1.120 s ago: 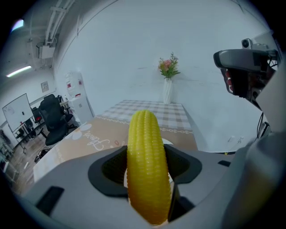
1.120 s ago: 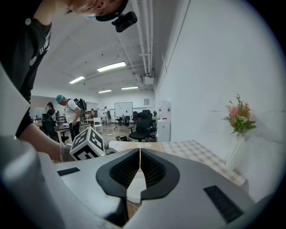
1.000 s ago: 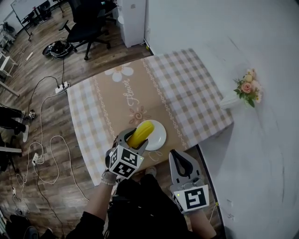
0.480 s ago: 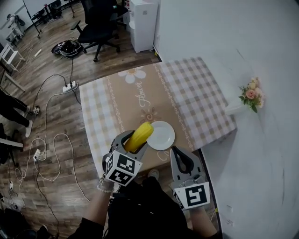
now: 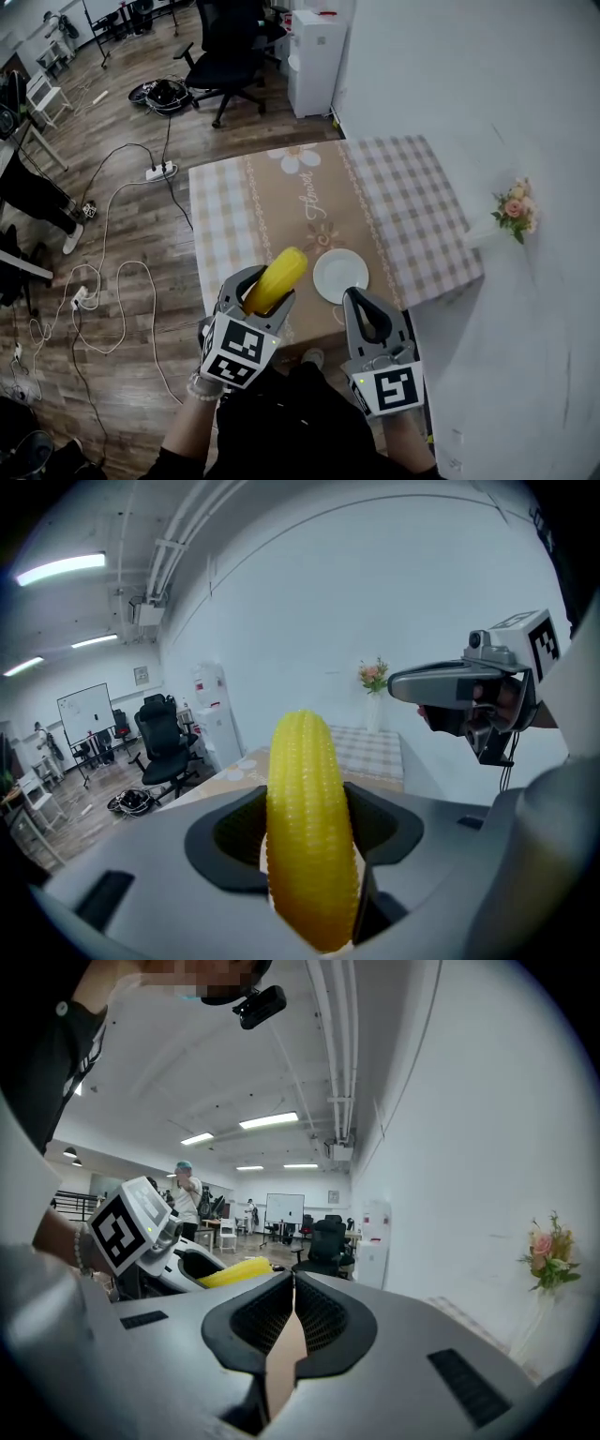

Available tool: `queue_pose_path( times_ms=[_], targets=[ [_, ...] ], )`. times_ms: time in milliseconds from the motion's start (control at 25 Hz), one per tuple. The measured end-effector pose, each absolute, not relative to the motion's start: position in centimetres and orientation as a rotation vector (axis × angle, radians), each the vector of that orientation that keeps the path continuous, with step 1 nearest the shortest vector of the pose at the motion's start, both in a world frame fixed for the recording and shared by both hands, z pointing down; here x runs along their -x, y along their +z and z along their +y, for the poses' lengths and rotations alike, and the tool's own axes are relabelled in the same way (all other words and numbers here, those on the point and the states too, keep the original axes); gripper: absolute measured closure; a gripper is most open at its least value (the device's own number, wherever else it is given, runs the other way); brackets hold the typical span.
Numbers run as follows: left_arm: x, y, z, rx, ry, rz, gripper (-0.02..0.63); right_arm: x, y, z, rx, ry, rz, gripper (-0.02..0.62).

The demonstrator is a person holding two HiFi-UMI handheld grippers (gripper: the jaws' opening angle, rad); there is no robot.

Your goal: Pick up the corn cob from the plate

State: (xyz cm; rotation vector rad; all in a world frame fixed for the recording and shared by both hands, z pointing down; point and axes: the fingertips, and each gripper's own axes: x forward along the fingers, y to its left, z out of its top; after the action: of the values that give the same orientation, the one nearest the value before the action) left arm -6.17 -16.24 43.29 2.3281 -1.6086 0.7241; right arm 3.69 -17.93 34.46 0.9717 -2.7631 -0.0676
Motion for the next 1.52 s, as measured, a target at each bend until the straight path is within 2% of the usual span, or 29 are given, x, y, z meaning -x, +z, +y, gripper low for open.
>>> queue_pose_path(
  times_ms=[480,1520],
  targets=[
    [8.4,39.5,-12.8,-2.334,0.668,-1.704,0.348,-1.2,32.7,-16.6,-0.914,-0.139,-2.807,0.552],
    [10.4,38.0,-10.5,-2.349,0.655,-1.756,0.348,1.3,32.3,-15.5,-0.886,-0.199,-2.803,0.552]
  ],
)
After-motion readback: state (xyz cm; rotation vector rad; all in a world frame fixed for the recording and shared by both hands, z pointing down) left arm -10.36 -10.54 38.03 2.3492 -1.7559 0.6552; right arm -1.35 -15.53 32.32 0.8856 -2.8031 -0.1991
